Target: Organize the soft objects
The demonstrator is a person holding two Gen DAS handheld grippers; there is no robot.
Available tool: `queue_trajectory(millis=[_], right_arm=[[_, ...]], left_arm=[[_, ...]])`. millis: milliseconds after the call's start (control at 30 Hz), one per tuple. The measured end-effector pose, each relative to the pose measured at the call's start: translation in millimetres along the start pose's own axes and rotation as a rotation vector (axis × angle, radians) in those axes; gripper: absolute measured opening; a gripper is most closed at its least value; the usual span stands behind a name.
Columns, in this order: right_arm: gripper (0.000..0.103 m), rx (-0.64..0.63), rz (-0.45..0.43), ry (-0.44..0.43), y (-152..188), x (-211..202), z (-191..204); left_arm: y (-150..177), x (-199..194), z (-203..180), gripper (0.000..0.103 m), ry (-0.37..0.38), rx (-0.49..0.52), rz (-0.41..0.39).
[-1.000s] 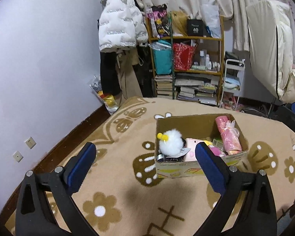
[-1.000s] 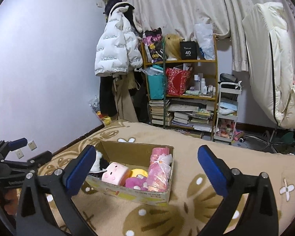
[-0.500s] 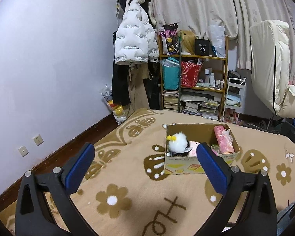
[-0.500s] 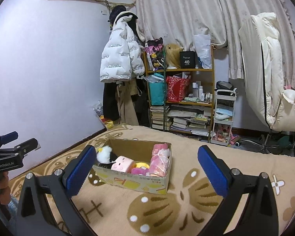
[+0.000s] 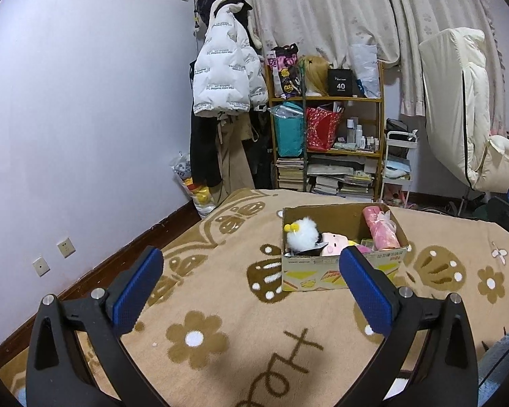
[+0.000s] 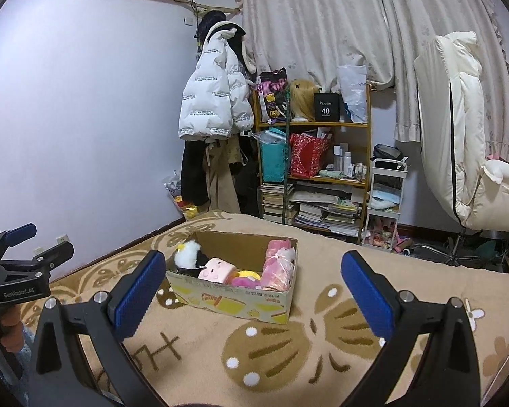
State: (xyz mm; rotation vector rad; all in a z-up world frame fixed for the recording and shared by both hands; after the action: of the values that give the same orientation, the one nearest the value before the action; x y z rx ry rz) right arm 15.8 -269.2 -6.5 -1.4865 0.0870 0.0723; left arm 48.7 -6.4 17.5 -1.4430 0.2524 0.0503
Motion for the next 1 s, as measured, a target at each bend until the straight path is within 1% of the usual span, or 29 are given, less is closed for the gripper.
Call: queue_trajectory(millis=[100,233,467,733,1000], right_arm=[[0.103,0.010,-0.009,0.005,2.9,-6.0,-4.6],[0.103,0.023,0.001,0.010,7.9,-6.2,-13.6],[0.103,0.024,0.012,0.016,8.6,3.6,-25.6],[0.103,0.023,0.013,0.022,10.7,9.7,-28.7],[0.103,0.016,0.017,0.022,12.4,10.6,-30.9]], left_arm=[[3.6,2.5,-3.0,0.102,0.010,0.004,-0.001],[5.1,7.7,-5.2,0.102,0.012,0.005,-0.009],[10.2,18.4,-5.8,0.102,0.008,-0.005,-0.004],[13.4,23.1,-7.9,0.102,0.003,0.000,0.004],[14.8,25.6,-10.2,0.102,0.023,0.005,0.015]])
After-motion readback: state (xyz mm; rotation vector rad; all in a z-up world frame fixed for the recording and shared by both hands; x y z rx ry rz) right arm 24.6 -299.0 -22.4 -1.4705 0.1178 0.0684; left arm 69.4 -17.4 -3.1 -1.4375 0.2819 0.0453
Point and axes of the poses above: each gripper's, at about its wrist camera, not at the fingertips, and x roughly the way its jaws point, z to its left, y to its underside, the point moved 9 cm from there along x, roughly the way its jaws point, and after that the axes turned 13 degrees about -z, right-handed, at the moved point
